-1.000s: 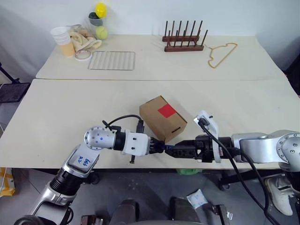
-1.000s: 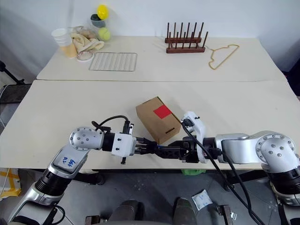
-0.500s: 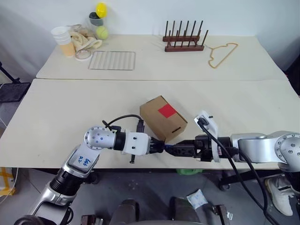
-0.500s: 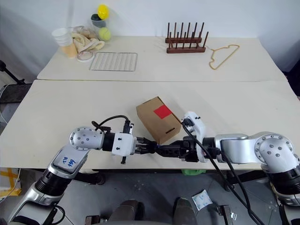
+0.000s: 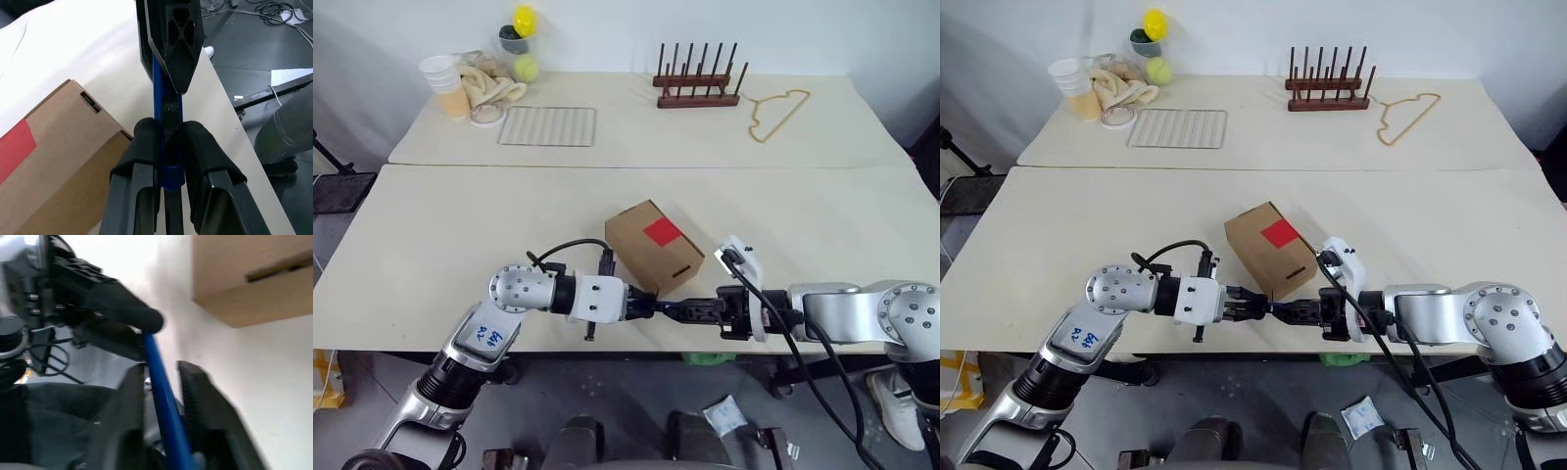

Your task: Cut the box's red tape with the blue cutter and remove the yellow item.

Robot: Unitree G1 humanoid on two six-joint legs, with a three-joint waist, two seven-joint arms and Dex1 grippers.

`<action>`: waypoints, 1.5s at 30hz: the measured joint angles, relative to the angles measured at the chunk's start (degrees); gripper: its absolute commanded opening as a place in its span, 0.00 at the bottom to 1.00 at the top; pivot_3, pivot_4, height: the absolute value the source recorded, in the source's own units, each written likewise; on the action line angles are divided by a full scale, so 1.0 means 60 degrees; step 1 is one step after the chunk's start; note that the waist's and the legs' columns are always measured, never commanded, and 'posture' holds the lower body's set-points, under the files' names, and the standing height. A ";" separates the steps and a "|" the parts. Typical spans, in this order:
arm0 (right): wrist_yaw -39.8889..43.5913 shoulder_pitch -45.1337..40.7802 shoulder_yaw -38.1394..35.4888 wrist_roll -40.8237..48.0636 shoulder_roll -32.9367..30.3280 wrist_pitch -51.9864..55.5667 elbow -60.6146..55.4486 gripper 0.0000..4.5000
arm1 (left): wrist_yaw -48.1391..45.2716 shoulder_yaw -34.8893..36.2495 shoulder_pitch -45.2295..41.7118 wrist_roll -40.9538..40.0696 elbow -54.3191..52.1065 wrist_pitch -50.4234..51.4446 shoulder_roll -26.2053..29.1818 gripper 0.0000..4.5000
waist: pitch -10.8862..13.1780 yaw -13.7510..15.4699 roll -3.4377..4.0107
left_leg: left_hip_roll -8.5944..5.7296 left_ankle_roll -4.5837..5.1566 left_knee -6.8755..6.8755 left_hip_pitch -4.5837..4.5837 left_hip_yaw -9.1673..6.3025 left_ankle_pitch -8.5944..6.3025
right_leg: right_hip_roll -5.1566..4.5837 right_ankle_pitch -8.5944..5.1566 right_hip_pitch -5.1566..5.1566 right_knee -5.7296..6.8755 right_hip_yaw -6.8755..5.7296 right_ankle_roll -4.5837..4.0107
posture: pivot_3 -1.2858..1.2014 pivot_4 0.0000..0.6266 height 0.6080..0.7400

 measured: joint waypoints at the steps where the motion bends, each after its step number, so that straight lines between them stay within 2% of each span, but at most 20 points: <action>1: -0.0009 0.0000 0.0000 0.0000 0.0021 -0.0002 0.0008 0.17 | 0.0001 -0.0002 0.0000 0.0003 0.0000 0.0016 0.0003 0.10 | 0.0000 0.0000 0.0000 | 0.0000 0.0000 0.0000 -0.0001 0.0000 0.0000 | 0.0000 0.0000 0.0000 -0.0001 0.0000 0.0000 | 0.52 0.24 1.00; 8: -0.0078 0.0001 -0.0003 -0.0012 0.0123 -0.0111 0.0072 0.17 | 0.0006 -0.0002 0.0000 0.0012 0.0000 0.0031 0.0027 0.10 | 0.0000 0.0000 0.0000 | 0.0000 0.0000 0.0000 -0.0002 -0.0001 0.0000 | 0.0000 0.0001 0.0000 -0.0002 -0.0002 0.0000 | 0.52 0.24 1.00; 9: -0.0085 0.0001 -0.0003 -0.0007 0.0124 -0.0118 0.0073 0.09 | 0.0011 -0.0002 0.0000 0.0018 0.0001 0.0031 0.0027 0.10 | 0.0000 0.0000 0.0000 | 0.0000 0.0000 0.0000 -0.0002 -0.0002 0.0000 | 0.0000 0.0001 0.0000 -0.0002 -0.0003 0.0000 | 0.52 0.24 1.00; 11: -0.0100 0.0001 -0.0012 0.0017 0.0144 -0.0138 0.0068 0.02 | 0.0019 -0.0011 -0.0001 0.0068 0.0009 0.0032 0.0025 0.10 | 0.0000 0.0001 0.0000 | 0.0000 0.0000 -0.0001 -0.0003 -0.0002 0.0000 | 0.0000 0.0001 0.0000 -0.0003 -0.0003 0.0000 | 0.52 0.24 1.00; 20: 0.0007 0.0001 -0.0012 0.0011 0.0141 -0.0106 0.0100 0.02 | 0.0044 -0.0026 -0.0001 0.0104 0.0008 0.0031 0.0020 0.10 | 0.0000 0.0001 0.0000 | 0.0000 0.0000 -0.0001 -0.0003 -0.0002 0.0000 | 0.0000 0.0001 0.0000 -0.0004 -0.0004 0.0000 | 0.52 0.24 1.00; 22: 0.0056 0.0001 -0.0012 0.0009 0.0138 -0.0095 0.0135 0.02 | 0.0045 -0.0026 -0.0001 0.0098 0.0006 0.0035 0.0018 0.26 | 0.0000 0.0000 0.0000 | 0.0001 0.0000 -0.0001 -0.0003 -0.0002 0.0000 | 0.0000 0.0001 0.0000 -0.0004 -0.0004 0.0000 | 0.52 0.24 1.00; 24: 0.0055 0.0002 -0.0012 -0.0060 0.0039 -0.0053 0.0201 0.02 | 0.0039 0.0082 0.0006 -0.0116 -0.0034 0.0103 0.0008 0.38 | 0.0000 0.0000 0.0000 | 0.0002 0.0000 -0.0001 -0.0006 -0.0004 0.0000 | 0.0000 0.0001 -0.0001 -0.0005 -0.0004 -0.0001 | 0.52 0.24 1.00; 26: 0.0092 0.0020 -0.0036 -0.0083 -0.0157 0.0026 0.0222 0.02 | -0.0115 0.0473 0.0106 -0.0777 -0.0316 0.0384 0.0072 0.50 | 0.0000 -0.0001 0.0001 | 0.0027 0.0000 -0.0002 -0.0009 -0.0007 0.0000 | -0.0001 0.0001 -0.0003 -0.0010 -0.0007 -0.0001 | 0.52 0.24 1.00; 30: 0.0582 0.0266 -0.0414 -0.0103 -0.0663 0.0123 0.0186 0.02 | -0.1024 0.1477 0.0703 -0.2406 -0.0742 0.1093 0.1058 0.77 | 0.0005 -0.0041 0.0009 | 0.0041 -0.0002 -0.0015 -0.0010 -0.0005 -0.0001 | 0.0005 0.0002 -0.0004 -0.0021 -0.0017 -0.0005 | 0.52 0.24 1.00; 31: 0.0772 0.0404 -0.0584 -0.0108 -0.0859 0.0161 0.0149 0.02 | -0.1232 0.1822 0.0881 -0.2794 -0.0744 0.1340 0.1377 0.78 | 0.0006 -0.0034 0.0010 | 0.0041 -0.0002 -0.0015 -0.0011 -0.0007 -0.0001 | 0.0006 0.0001 -0.0004 -0.0023 -0.0020 -0.0006 | 0.52 0.24 1.00; 34: 0.1346 0.0832 -0.1101 -0.0160 -0.1406 0.0263 -0.0062 0.02 | -0.1387 0.2958 0.1124 -0.3834 -0.0690 0.2245 0.1971 0.78 | 0.0008 0.0002 0.0012 | 0.0043 0.0000 -0.0009 -0.0013 -0.0009 -0.0002 | 0.0004 0.0003 0.0004 -0.0028 -0.0024 -0.0007 | 0.52 0.24 1.00; 37: 0.2356 0.1677 -0.2223 -0.0170 -0.2113 0.0307 -0.0376 0.02 | -0.1229 0.4092 0.1366 -0.4409 -0.0007 0.2997 0.2361 0.78 | 0.0010 0.0043 0.0016 | 0.0027 0.0012 -0.0007 -0.0013 -0.0001 -0.0008 | 0.0003 0.0005 0.0014 -0.0038 -0.0030 -0.0003 | 0.52 0.24 1.00; 40: 0.3140 0.2842 -0.3728 -0.0322 -0.2486 0.0391 -0.0449 0.02 | -0.0900 0.4642 0.1523 -0.4451 0.0878 0.3209 0.2286 0.65 | 0.0013 0.0049 0.0011 | 0.0010 0.0025 -0.0008 -0.0014 0.0004 -0.0017 | 0.0003 0.0007 0.0018 -0.0043 -0.0038 -0.0001 | 0.52 0.24 1.00; 45: 0.4906 0.4456 -0.6420 -0.2177 -0.2608 0.0802 -0.0502 0.02 | -0.0239 0.4842 0.1479 -0.4440 0.1754 0.3389 0.1748 0.30 | 0.0014 0.0042 0.0009 | 0.0004 0.0028 -0.0010 -0.0015 0.0017 -0.0021 | 0.0001 0.0016 0.0015 -0.0046 -0.0042 0.0012 | 0.52 0.24 1.00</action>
